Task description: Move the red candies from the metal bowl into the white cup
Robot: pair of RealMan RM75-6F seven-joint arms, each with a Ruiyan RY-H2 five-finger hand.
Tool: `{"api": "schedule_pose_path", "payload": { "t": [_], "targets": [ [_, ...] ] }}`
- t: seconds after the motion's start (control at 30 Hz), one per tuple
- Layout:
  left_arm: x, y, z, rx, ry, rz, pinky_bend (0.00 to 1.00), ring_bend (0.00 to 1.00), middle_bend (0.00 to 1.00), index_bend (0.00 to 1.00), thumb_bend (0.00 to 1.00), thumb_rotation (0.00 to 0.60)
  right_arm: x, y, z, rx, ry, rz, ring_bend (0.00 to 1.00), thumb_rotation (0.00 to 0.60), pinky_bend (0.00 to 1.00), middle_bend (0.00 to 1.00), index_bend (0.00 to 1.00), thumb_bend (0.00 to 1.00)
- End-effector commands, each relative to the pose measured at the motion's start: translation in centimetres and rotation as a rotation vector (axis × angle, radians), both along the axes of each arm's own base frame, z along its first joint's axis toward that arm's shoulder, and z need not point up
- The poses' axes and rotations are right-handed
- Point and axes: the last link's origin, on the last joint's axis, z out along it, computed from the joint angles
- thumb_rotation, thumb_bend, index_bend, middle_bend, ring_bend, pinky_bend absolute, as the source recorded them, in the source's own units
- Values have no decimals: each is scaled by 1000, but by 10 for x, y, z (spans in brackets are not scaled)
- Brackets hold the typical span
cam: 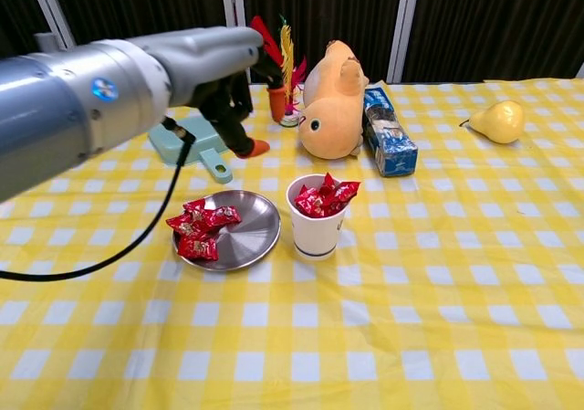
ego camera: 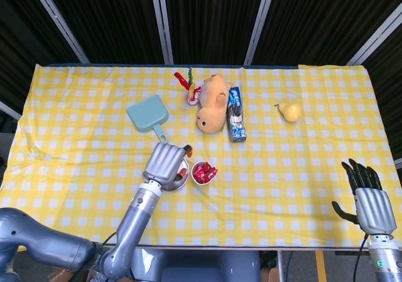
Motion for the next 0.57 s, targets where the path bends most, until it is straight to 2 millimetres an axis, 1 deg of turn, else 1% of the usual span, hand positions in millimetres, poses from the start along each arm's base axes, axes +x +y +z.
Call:
{"api": "schedule_pose_path", "payload": {
  "t": [0.03,0.13,0.27,0.33,0.37,0.4,0.43,0.47,0.5,0.53,0.57],
  "targets": [
    [-45,-15,41,92,-51,41,950,866,817,404,336,600,-1,0,0,0,5,-1,0,600,2,0,0,341],
    [-84,-30,66,134,-54,87,888,771,723,390,334,600,-1,0,-1,1,21,-1,0,600,2,0,0,341],
    [-128,-54,90,153,-16,92,855,732,683,383,330,600,0,1,-1,-2,45,15,0,600,2,0,0,341],
    [-150,-68,100,168,0,86,771,660,601,355,319,600,1,2,-2,-6,55,26,0,600,2,0,0,341],
    [-175,-86,111,190,26,111,713,598,535,320,305,600,1,3,-3,-6,69,37,0,600,2,0,0,341],
    [-186,-96,116,198,23,95,659,536,471,277,289,600,2,4,-3,-10,72,43,0,600,2,0,0,341],
    [-196,-104,119,207,27,85,606,468,403,226,271,600,2,5,-3,-13,74,50,0,600,2,0,0,341],
    [-205,-110,123,218,33,76,526,368,304,153,240,600,2,5,-3,-17,77,58,0,600,2,0,0,341],
    [-210,-114,125,227,37,71,478,310,246,113,223,600,3,5,-3,-19,79,64,0,600,3,0,0,341],
    [-218,-119,127,241,44,63,409,221,161,61,198,600,3,6,-4,-22,82,75,0,600,2,0,0,341],
    [-224,-123,130,252,54,55,351,149,97,31,178,600,4,6,-4,-24,85,87,0,600,2,0,0,341]
  ]
}}
